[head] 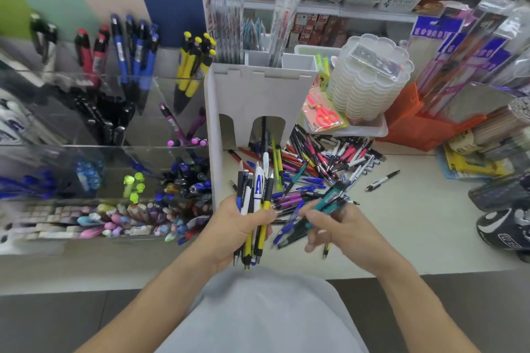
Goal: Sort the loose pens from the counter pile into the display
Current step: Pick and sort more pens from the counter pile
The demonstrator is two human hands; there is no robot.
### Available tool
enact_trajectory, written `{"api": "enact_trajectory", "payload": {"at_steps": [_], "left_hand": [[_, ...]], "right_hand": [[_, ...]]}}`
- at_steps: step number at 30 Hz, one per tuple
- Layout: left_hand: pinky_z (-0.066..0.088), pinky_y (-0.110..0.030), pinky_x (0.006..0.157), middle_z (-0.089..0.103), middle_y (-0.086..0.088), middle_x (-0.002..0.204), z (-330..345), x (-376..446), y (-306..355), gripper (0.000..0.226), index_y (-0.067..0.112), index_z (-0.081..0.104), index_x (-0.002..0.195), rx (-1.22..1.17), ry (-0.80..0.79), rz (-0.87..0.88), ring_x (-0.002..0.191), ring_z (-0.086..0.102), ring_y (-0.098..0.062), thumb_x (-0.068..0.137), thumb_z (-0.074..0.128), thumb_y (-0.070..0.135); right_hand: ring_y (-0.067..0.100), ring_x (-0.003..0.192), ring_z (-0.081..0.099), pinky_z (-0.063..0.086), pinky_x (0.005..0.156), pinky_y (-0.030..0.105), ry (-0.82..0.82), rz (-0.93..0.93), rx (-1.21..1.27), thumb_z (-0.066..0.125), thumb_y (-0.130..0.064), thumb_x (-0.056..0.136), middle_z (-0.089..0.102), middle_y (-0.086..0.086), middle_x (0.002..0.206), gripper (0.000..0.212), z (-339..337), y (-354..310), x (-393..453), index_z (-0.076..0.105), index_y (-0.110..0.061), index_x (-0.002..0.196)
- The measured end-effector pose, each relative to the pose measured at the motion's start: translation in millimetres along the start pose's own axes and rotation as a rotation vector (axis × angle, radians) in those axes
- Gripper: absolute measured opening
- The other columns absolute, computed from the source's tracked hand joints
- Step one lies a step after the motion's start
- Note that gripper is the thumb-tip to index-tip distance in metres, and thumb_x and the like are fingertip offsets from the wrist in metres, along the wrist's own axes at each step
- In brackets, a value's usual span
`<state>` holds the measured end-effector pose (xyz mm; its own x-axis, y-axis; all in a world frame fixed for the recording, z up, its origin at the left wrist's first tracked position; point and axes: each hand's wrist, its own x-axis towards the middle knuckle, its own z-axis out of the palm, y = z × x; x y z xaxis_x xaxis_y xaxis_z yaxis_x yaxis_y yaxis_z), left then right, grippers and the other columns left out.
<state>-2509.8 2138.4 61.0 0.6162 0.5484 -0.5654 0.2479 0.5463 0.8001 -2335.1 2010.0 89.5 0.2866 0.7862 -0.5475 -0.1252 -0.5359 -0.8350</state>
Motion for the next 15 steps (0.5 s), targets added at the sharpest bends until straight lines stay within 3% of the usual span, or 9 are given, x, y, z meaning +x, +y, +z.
{"api": "enact_trajectory", "payload": {"at_steps": [2, 5, 8, 10, 15], "left_hand": [[0.052, -0.027, 0.058, 0.066, -0.014, 0.070, -9, -13, 11, 0.020, 0.002, 0.061, 0.100, -0.005, 0.028, 0.060, 0.062, 0.063, -0.020, 0.087, 0.073, 0.010], [0.052, -0.032, 0.058, 0.065, -0.016, 0.068, -24, -35, 29, 0.016, 0.002, 0.062, 0.095, -0.065, 0.144, 0.193, 0.061, 0.062, -0.022, 0.087, 0.072, 0.011], [0.050, -0.038, 0.057, 0.063, -0.017, 0.065, -37, -52, 43, 0.029, 0.002, 0.064, 0.091, -0.221, 0.316, 0.319, 0.055, 0.058, -0.026, 0.079, 0.081, 0.022], [0.048, -0.035, 0.051, 0.062, -0.015, 0.061, -45, -64, 53, 0.035, 0.006, 0.068, 0.084, -0.317, 0.404, 0.386, 0.048, 0.055, -0.026, 0.069, 0.088, 0.030], [0.051, -0.031, 0.048, 0.066, -0.009, 0.062, -75, -87, 68, 0.027, 0.021, 0.077, 0.073, -0.357, 0.477, 0.458, 0.051, 0.060, -0.020, 0.056, 0.091, 0.037]], "right_hand": [[0.029, 0.063, 0.068, 0.062, 0.070, 0.039, 0.019, -0.121, 0.058, 0.059, 0.000, 0.098, 0.064, 0.018, 0.070, 0.012, 4, -33, 5, 0.068, 0.002, 0.104], [0.031, 0.062, 0.071, 0.062, 0.067, 0.040, 0.013, -0.286, 0.095, 0.061, 0.009, 0.092, 0.067, 0.020, 0.071, 0.011, 20, -79, 11, 0.065, 0.002, 0.098], [0.031, 0.055, 0.070, 0.061, 0.059, 0.038, -0.079, -0.377, 0.134, 0.073, 0.003, 0.083, 0.068, 0.018, 0.068, 0.011, 51, -113, 14, 0.070, -0.005, 0.089], [0.030, 0.056, 0.070, 0.062, 0.061, 0.040, -0.145, -0.416, 0.126, 0.079, -0.001, 0.077, 0.069, 0.021, 0.071, 0.012, 75, -125, 16, 0.076, -0.011, 0.083], [0.028, 0.059, 0.071, 0.060, 0.062, 0.032, -0.285, -0.445, 0.104, 0.075, -0.005, 0.080, 0.069, 0.018, 0.068, 0.009, 121, -147, 26, 0.078, -0.010, 0.086]]}}
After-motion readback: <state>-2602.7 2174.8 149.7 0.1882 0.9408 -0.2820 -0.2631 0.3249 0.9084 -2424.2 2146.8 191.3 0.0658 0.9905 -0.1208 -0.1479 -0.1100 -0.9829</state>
